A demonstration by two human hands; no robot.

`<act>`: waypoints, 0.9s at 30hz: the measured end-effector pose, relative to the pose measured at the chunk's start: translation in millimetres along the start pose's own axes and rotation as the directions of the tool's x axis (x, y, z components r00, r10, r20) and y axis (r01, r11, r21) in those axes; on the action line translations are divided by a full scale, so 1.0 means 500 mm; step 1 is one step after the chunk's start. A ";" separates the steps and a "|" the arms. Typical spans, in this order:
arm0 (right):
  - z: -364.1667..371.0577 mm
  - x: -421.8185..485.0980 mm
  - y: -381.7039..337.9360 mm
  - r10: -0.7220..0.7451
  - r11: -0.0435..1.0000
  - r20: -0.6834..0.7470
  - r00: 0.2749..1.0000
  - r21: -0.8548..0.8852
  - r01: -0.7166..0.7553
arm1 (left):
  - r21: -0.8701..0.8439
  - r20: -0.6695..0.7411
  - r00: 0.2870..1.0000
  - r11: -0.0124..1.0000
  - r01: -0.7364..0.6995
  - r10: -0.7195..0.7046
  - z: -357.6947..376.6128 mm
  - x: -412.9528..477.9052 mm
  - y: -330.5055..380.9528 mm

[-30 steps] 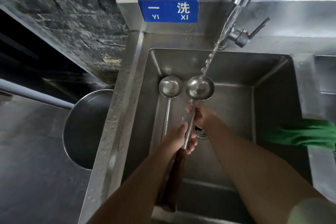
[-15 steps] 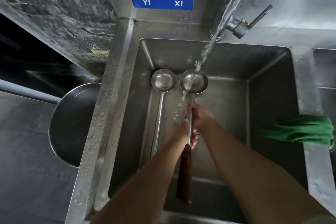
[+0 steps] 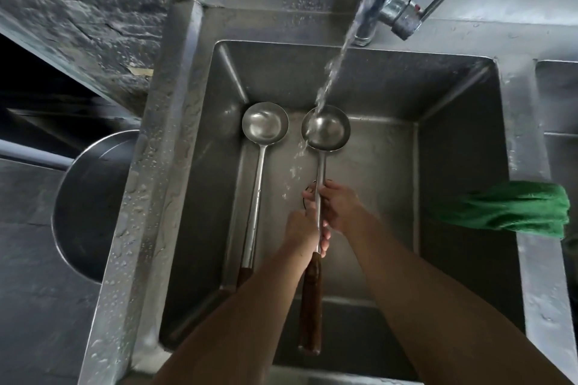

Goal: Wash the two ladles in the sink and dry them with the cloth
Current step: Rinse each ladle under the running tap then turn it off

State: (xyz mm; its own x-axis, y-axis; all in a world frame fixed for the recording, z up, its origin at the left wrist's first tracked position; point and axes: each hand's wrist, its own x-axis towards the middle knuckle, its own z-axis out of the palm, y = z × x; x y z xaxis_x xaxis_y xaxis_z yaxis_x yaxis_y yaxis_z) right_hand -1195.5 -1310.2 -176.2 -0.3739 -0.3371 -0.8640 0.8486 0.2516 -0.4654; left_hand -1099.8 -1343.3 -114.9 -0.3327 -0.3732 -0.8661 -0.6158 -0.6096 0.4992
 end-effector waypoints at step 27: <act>-0.014 -0.126 -0.153 -0.250 0.582 -0.010 0.968 -0.801 0.142 | 0.617 -0.046 0.991 0.783 -0.072 0.127 -0.027 -0.006 0.114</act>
State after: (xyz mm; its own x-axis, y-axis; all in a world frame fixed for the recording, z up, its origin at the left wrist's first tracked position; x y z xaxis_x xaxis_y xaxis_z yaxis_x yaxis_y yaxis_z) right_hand -1239.3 -1301.7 -87.5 -0.5777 -0.3801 -0.7224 0.1407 0.8253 -0.5468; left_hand -1124.3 -1386.3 -83.8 -0.3751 -0.4788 -0.7938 -0.8995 -0.0190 0.4365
